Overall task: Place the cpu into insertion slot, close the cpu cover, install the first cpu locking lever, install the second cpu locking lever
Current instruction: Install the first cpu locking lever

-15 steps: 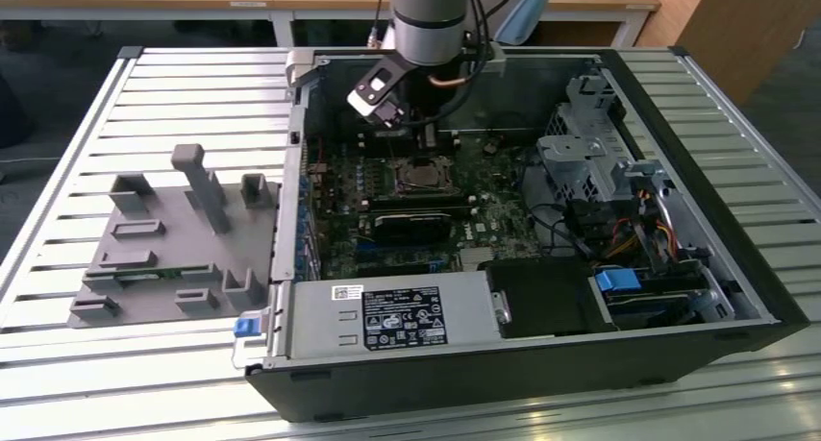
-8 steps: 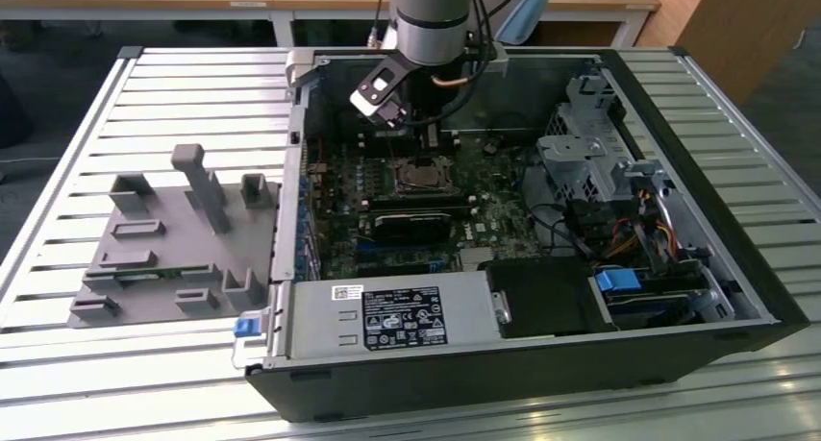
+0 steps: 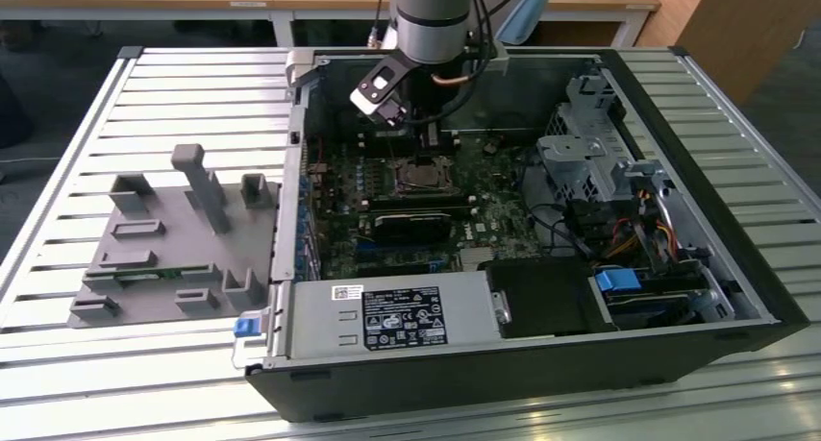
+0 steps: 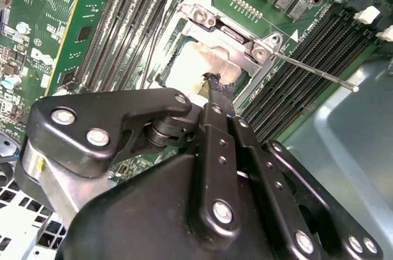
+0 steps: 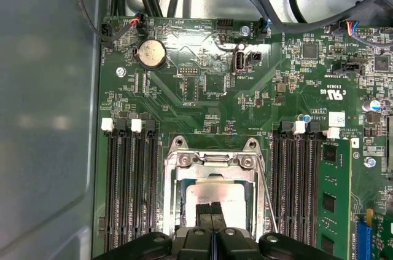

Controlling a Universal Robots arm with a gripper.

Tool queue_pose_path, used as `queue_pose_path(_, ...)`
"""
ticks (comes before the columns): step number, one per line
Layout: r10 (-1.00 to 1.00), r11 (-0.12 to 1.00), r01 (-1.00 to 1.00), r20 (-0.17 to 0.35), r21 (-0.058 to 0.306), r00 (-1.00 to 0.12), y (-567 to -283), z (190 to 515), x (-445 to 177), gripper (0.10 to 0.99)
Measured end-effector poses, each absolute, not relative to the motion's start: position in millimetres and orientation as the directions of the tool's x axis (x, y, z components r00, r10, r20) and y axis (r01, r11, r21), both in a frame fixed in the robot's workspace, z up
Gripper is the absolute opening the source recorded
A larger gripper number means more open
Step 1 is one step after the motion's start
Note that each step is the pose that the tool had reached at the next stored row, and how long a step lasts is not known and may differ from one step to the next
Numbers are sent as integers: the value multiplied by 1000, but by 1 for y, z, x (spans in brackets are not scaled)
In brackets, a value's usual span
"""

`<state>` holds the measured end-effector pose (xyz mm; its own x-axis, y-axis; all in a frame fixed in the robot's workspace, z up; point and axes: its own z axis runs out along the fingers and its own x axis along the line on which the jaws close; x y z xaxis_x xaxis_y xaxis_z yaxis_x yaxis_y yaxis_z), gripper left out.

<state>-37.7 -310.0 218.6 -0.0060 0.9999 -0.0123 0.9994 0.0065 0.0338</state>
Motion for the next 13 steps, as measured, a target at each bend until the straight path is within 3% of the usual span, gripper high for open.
queue_pose_path(13,1000,6,999,-12,34,-6,-310,223,-38,106)
